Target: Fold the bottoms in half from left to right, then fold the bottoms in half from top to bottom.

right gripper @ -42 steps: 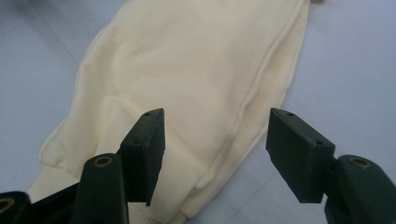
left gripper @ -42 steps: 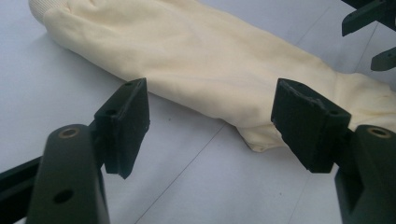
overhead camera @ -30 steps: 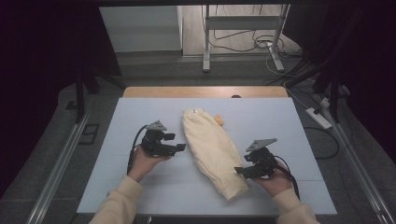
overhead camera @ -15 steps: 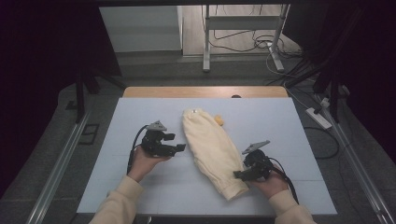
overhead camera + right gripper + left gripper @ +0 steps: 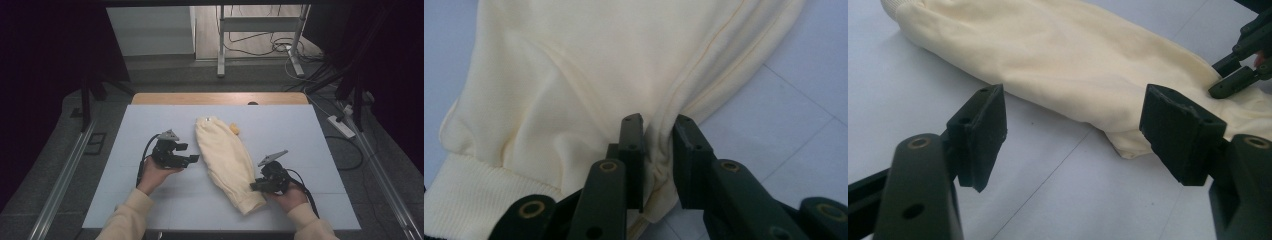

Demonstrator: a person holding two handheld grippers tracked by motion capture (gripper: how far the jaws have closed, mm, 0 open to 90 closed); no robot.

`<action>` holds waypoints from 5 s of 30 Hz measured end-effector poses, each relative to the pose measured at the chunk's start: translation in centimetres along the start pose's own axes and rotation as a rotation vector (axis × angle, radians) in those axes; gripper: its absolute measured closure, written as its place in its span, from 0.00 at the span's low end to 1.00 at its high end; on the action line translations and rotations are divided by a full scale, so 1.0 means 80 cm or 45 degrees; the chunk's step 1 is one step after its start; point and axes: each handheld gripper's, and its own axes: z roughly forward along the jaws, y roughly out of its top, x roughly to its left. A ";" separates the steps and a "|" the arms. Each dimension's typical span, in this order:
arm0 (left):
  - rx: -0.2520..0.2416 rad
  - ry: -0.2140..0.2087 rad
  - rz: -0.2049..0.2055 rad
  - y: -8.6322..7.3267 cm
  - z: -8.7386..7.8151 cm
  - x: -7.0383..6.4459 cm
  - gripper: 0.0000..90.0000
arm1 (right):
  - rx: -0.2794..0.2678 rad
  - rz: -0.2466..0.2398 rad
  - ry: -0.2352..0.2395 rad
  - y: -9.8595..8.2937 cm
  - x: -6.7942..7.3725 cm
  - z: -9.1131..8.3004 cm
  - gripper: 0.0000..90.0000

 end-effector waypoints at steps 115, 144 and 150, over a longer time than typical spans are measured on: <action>-0.007 0.012 0.004 0.049 0.023 0.024 0.29 | -0.330 -0.045 -0.103 0.100 -0.037 -0.015 0.35; 0.080 0.052 -0.055 0.069 0.059 0.059 0.29 | -0.258 0.000 -0.109 0.158 -0.068 0.042 0.35; 0.095 0.059 -0.051 0.075 0.066 0.060 0.29 | -0.256 -0.002 -0.112 0.167 -0.074 0.051 0.35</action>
